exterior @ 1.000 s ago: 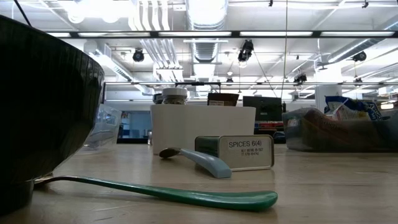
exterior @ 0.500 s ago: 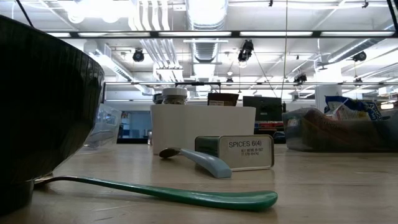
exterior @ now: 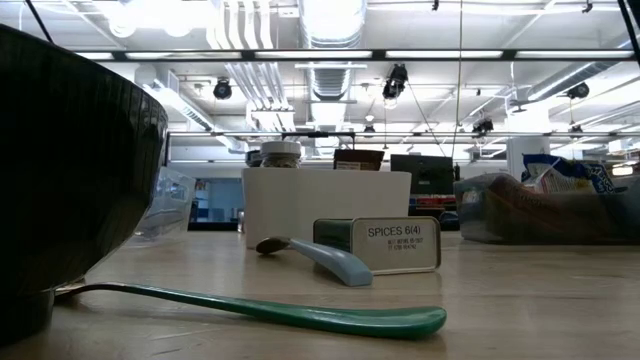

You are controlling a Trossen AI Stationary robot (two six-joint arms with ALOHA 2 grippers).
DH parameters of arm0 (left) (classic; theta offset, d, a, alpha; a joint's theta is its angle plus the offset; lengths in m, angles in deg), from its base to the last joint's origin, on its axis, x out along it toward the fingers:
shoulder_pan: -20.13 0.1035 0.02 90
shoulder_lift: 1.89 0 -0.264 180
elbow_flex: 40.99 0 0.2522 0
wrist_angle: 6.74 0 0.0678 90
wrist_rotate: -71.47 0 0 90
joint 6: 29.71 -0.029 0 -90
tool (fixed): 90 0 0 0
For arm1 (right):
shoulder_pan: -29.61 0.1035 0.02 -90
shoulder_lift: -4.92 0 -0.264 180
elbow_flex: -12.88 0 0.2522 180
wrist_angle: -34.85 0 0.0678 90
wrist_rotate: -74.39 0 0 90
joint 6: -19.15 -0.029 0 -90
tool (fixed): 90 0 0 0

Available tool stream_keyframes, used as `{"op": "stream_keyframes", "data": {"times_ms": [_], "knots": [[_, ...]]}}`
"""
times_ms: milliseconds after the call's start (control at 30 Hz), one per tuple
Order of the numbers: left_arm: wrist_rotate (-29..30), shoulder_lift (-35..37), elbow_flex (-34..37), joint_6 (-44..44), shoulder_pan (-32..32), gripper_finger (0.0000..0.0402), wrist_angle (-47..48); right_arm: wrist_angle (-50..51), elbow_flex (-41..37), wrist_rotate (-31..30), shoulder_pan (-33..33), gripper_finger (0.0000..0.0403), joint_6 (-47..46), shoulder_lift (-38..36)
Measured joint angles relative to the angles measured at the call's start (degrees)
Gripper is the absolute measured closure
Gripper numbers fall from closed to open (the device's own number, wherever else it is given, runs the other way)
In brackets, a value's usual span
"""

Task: Pick & Place Food Item
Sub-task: Put the red noodle pack into the black bin

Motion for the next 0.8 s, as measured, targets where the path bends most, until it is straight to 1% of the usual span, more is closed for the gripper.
{"op": "stream_keyframes", "data": {"times_ms": [100,233,467,533,633,800], "knots": [[-0.08,0.0,0.0,-0.04,0.23,0.0401,-0.01,0.06,-0.13,0.47,0.31,0.0126,-0.13,0.0],[-0.2,0.0,0.0,-0.92,0.37,0.0401,-0.02,0.0,-0.13,3.11,0.57,0.0126,-0.78,0.09],[-0.15,0.0,0.0,-0.92,0.84,0.0401,0.0,-0.24,-0.24,3.15,1.1,0.0127,-1.24,0.09],[-0.15,0.0,0.0,-0.94,0.86,0.0401,0.0,-0.32,-0.2,3.11,1.25,0.0134,-1.5,0.09],[0.01,0.0,0.0,-1.07,0.88,0.0401,0.0,-0.32,-0.17,3.0,1.36,0.0163,-1.63,0.09],[0.06,0.02,0.0,-1.05,0.88,0.0401,0.0,-0.49,-0.17,2.78,1.44,0.0236,-2.07,0.09]]}}
